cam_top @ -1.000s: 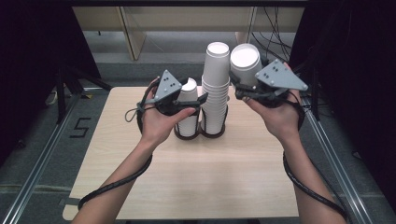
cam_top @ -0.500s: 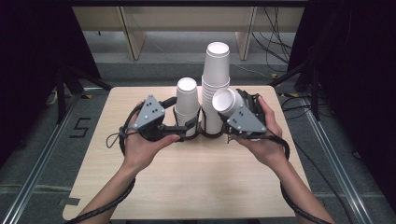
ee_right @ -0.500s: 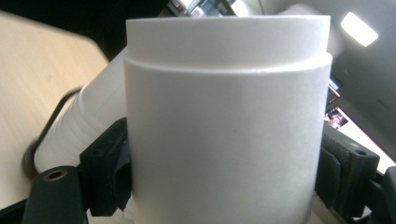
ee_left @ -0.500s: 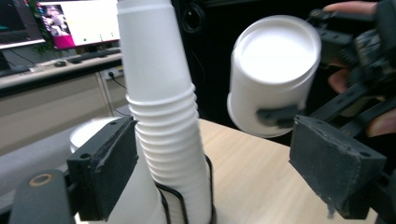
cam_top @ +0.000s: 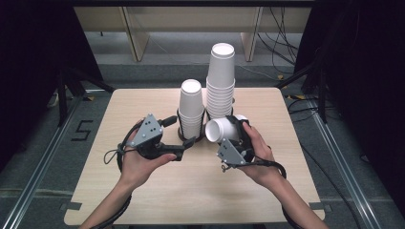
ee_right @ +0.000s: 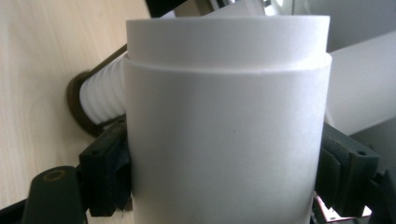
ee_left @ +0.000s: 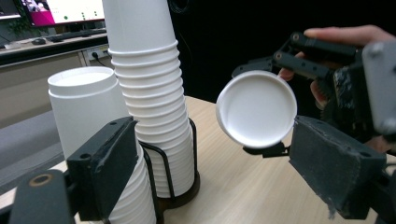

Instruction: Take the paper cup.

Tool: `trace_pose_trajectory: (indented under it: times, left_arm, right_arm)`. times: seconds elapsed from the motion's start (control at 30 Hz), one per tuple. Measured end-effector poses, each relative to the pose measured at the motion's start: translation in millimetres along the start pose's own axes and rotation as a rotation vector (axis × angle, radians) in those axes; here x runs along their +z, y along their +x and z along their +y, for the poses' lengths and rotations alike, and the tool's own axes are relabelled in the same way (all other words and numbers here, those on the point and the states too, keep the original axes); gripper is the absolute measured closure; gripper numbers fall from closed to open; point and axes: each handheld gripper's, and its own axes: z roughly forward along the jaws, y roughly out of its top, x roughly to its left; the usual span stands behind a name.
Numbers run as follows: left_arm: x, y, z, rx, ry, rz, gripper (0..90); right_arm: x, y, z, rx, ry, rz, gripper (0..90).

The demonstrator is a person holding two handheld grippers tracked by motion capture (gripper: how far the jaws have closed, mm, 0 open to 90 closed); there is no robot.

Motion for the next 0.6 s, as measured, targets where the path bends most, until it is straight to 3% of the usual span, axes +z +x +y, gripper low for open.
trace_pose_trajectory:
  times: [0.1,0.2,0.27,0.33,0.4,0.53,0.57,0.6]
  left_arm:
    - [0.6,3.5,-5.8,-0.034,-0.002,-0.014,14.8]
    - [4.6,3.2,-13.4,-0.041,0.009,-0.027,14.9]
    - [8.2,0.7,-19.0,-0.039,0.03,-0.044,14.9]
    - [12.8,-2.0,-24.6,-0.062,0.031,-0.066,14.8]
    - [15.1,-1.6,-28.5,-0.062,0.046,-0.077,14.8]
    - [19.1,-0.4,-33.7,-0.073,0.053,-0.084,14.8]
    - [20.4,-0.4,-34.7,-0.075,0.054,-0.087,14.8]
    - [21.2,-0.5,-35.2,-0.076,0.057,-0.092,14.8]
  right_arm:
    - [0.8,12.8,-0.5,-0.03,0.028,0.006,19.2]
    - [2.0,22.4,-0.1,-0.092,0.029,0.014,19.2]
    - [2.4,29.7,1.3,-0.128,0.058,0.045,19.3]
    - [2.8,33.0,1.8,-0.163,0.051,0.033,19.2]
    - [3.0,36.0,3.2,-0.233,0.046,0.009,19.2]
    - [3.1,42.3,3.7,-0.259,0.037,0.024,19.3]
    - [2.7,45.3,2.9,-0.237,0.05,0.031,19.2]
    - [3.6,46.0,2.8,-0.248,0.04,0.03,19.2]
